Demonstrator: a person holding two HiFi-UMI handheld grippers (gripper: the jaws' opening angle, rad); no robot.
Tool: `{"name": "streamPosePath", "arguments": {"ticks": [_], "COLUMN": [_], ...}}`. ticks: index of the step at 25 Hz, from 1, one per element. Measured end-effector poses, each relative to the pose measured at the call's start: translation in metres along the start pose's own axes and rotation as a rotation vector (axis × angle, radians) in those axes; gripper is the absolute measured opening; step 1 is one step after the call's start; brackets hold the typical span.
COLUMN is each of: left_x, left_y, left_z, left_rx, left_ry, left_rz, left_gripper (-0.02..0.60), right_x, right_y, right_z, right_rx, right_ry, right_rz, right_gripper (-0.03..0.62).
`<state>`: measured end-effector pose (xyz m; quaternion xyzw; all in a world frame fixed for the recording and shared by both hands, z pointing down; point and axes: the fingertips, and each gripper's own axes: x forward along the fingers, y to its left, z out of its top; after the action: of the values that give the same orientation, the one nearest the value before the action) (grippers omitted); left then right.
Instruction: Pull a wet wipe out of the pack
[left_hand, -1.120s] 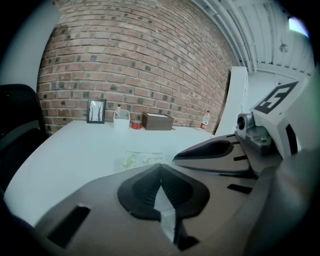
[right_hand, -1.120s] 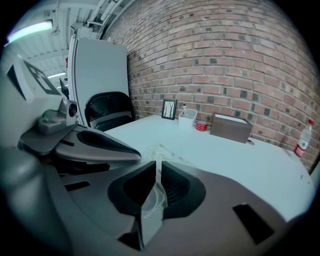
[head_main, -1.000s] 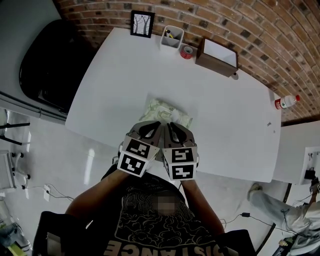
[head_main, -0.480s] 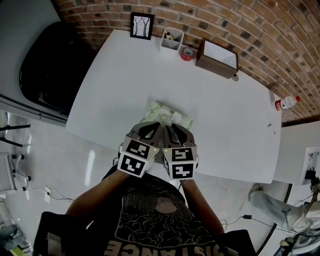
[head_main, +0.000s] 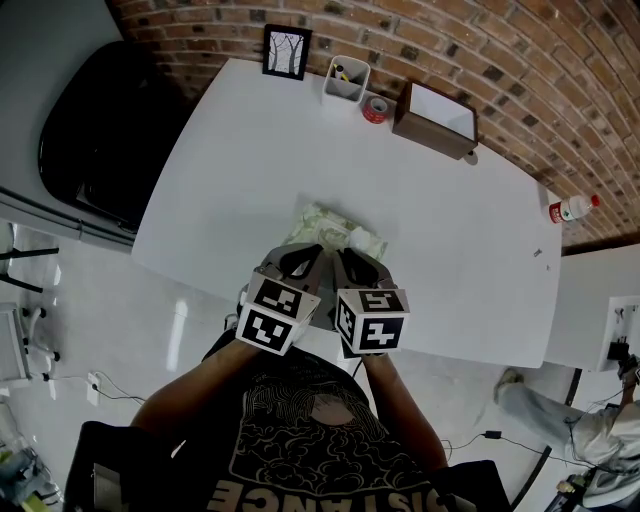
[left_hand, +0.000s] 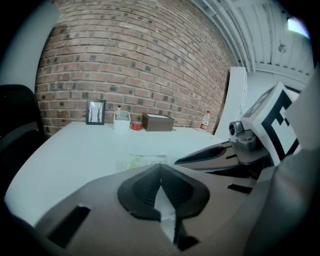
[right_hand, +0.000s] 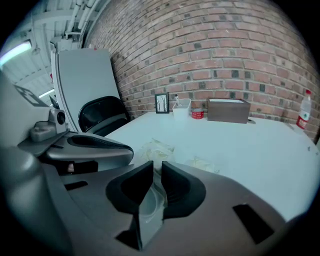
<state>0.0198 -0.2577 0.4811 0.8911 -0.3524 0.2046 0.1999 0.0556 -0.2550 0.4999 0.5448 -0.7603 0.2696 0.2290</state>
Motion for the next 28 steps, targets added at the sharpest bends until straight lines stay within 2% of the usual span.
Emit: {"name": "streamPosePath", "arguments": {"ticks": [7, 28], "left_x": [-0.001, -0.013], "left_y": [0.000, 0.001], "left_z": [0.001, 0.013], "left_rx": [0.001, 0.005], "left_ry": [0.004, -0.031], "left_rz": [-0.002, 0.017], "left_gripper": [0.012, 0.012], "right_x": [0.000, -0.009], "right_y": [-0.004, 0.001], "right_z": [0.001, 0.012], "right_rx": [0.071, 0.029], "right_ry": [-0.001, -0.015], "right_rz": [0.037, 0.024], "right_gripper": [0.021, 0.017]}}
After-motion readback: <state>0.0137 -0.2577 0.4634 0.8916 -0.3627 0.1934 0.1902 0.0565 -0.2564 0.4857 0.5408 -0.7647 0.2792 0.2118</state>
